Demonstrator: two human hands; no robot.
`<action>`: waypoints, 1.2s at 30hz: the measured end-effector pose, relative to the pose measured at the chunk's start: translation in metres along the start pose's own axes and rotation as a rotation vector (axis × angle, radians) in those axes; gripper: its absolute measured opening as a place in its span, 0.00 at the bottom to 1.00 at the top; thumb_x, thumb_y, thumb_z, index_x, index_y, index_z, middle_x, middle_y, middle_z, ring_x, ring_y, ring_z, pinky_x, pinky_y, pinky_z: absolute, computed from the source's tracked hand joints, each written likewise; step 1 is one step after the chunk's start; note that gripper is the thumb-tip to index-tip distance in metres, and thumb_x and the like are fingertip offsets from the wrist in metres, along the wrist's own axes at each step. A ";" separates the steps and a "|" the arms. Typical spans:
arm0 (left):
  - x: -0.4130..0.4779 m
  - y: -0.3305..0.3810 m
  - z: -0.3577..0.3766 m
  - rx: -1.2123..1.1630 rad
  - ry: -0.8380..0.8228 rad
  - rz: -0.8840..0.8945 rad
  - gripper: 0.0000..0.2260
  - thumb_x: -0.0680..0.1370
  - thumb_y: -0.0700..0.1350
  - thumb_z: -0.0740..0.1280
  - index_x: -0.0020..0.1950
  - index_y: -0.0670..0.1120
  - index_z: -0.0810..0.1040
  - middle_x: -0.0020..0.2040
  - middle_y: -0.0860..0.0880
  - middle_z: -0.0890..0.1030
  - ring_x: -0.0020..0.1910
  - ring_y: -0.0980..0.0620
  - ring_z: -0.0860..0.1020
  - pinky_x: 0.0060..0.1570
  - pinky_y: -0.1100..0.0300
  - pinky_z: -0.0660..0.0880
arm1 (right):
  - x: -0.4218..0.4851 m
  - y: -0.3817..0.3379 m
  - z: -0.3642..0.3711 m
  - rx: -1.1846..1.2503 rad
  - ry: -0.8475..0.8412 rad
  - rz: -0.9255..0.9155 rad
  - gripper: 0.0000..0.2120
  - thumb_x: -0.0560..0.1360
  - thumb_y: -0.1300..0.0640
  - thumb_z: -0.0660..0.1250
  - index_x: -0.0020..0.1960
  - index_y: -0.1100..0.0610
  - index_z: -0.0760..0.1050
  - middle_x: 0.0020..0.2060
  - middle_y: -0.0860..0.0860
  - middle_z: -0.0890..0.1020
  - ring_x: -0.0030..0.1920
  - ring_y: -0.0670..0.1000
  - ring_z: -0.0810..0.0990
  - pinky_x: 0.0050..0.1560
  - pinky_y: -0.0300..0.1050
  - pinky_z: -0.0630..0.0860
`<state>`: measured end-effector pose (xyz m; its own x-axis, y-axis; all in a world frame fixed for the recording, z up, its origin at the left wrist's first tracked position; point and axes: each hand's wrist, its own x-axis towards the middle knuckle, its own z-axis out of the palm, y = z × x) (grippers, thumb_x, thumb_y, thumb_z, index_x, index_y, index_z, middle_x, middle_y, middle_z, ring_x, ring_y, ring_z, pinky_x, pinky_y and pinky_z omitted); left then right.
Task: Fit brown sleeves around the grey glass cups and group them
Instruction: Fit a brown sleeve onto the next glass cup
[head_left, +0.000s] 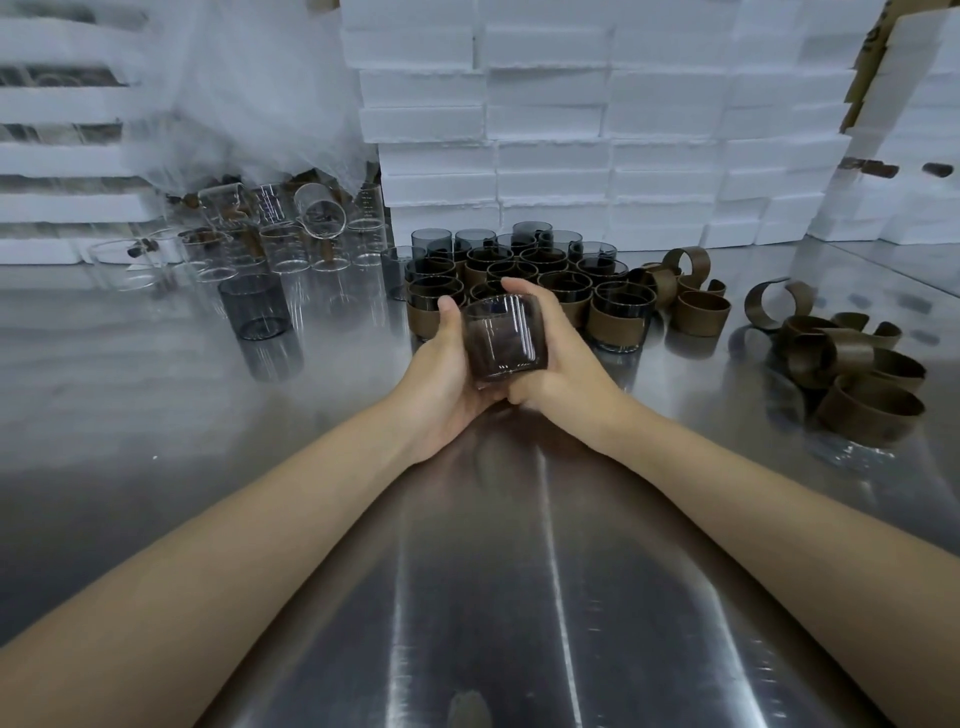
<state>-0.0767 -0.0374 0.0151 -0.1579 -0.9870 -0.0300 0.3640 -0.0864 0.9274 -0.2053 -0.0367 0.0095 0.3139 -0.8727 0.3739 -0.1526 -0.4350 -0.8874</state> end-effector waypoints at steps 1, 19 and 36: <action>0.000 0.000 0.001 0.022 -0.004 -0.001 0.29 0.83 0.60 0.42 0.61 0.46 0.77 0.58 0.41 0.82 0.53 0.47 0.83 0.51 0.52 0.80 | 0.002 0.001 -0.001 0.028 0.025 0.052 0.44 0.59 0.73 0.63 0.73 0.54 0.60 0.52 0.50 0.75 0.48 0.48 0.76 0.41 0.40 0.74; 0.001 -0.012 -0.005 0.471 0.293 0.347 0.23 0.71 0.57 0.75 0.57 0.47 0.73 0.57 0.46 0.79 0.53 0.56 0.80 0.56 0.60 0.77 | 0.005 -0.002 0.006 0.023 0.292 0.046 0.22 0.75 0.53 0.54 0.65 0.53 0.76 0.60 0.49 0.81 0.63 0.46 0.77 0.68 0.50 0.71; -0.008 -0.008 0.006 0.267 0.031 0.397 0.09 0.73 0.52 0.72 0.48 0.49 0.80 0.40 0.53 0.85 0.41 0.56 0.83 0.41 0.63 0.79 | 0.009 -0.013 0.000 0.471 0.104 0.221 0.26 0.83 0.42 0.45 0.56 0.54 0.78 0.51 0.56 0.84 0.54 0.57 0.79 0.58 0.54 0.75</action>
<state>-0.0839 -0.0276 0.0098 -0.0252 -0.9407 0.3383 0.1413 0.3317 0.9327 -0.2004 -0.0392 0.0243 0.2234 -0.9601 0.1681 0.2400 -0.1129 -0.9642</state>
